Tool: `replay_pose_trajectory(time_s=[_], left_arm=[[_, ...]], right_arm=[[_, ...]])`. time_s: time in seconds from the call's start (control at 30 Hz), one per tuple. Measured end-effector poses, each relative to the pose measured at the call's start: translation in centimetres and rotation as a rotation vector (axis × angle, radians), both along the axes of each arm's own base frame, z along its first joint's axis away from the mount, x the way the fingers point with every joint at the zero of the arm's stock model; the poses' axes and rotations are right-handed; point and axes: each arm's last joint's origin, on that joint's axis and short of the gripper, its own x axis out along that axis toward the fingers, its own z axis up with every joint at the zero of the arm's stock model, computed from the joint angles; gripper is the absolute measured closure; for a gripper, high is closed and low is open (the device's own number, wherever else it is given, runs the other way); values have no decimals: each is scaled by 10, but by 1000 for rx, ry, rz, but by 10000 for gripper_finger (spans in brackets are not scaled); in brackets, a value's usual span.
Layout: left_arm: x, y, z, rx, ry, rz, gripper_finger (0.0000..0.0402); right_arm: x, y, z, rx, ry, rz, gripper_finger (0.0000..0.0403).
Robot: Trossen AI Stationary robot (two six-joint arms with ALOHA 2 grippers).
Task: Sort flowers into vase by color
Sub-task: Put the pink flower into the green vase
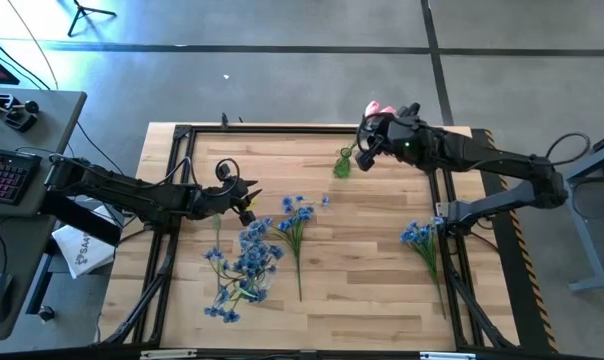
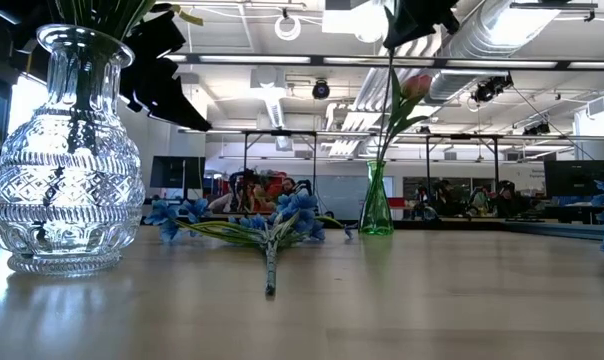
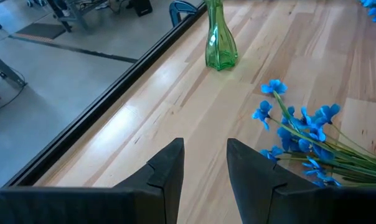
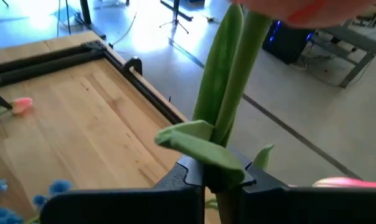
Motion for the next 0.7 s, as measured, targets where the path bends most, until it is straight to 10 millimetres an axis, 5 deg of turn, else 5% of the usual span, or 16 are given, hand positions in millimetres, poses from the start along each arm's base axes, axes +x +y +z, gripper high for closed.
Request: replay_pose_trajectory(time_s=[0.33,0.7], left_arm=[[0,0,0,0,0,0,291],[0,0,0,0,3,0,291]], right_arm=[[14,-10,-13,3,43,-48,380],[3,-27,-9,8,35,-102,215]])
